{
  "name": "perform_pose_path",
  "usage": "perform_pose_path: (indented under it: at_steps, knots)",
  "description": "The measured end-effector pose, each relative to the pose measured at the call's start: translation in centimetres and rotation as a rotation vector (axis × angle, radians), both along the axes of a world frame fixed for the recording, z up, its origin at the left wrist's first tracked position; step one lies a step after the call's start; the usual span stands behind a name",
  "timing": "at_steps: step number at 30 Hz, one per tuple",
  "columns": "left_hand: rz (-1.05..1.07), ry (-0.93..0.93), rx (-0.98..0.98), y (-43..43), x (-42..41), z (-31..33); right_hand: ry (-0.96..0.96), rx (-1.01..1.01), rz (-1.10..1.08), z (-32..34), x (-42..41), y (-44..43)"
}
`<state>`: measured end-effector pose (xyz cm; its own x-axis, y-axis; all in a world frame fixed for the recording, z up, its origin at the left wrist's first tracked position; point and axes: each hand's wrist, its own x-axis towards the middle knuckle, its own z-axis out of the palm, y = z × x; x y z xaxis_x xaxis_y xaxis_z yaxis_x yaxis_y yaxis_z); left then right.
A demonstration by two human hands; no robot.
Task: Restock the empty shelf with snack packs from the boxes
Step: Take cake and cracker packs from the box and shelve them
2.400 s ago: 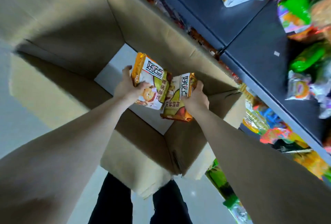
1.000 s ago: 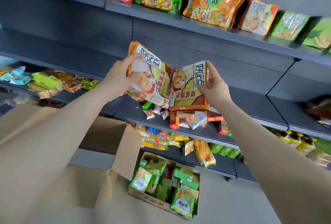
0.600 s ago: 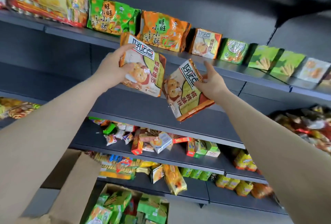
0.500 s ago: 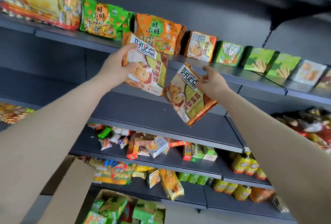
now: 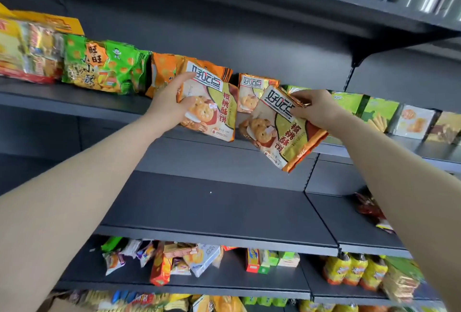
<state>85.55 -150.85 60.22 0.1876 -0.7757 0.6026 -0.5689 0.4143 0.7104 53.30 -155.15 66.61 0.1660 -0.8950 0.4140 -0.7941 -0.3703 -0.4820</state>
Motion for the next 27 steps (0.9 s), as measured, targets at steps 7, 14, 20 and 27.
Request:
perform_pose_path:
  at_steps: [7, 14, 20, 27]
  knots:
    - [0.007, 0.141, 0.010, -6.9, -2.0, 1.3, -0.321, -0.132, -0.090, 4.1, -1.8, -8.2]
    - [0.105, 0.178, 0.064, -13.1, -3.6, 0.8, 0.126, -0.142, 0.036, 5.2, 0.0, -18.6]
    - [0.123, 0.212, 0.080, -15.3, -4.2, 0.1, 0.255, -0.030, 0.248, 5.9, 1.9, -25.8]
    - [0.130, 0.214, 0.054, -16.7, -5.3, 0.1, 0.299, -0.191, 0.233, 2.3, 3.2, -32.2]
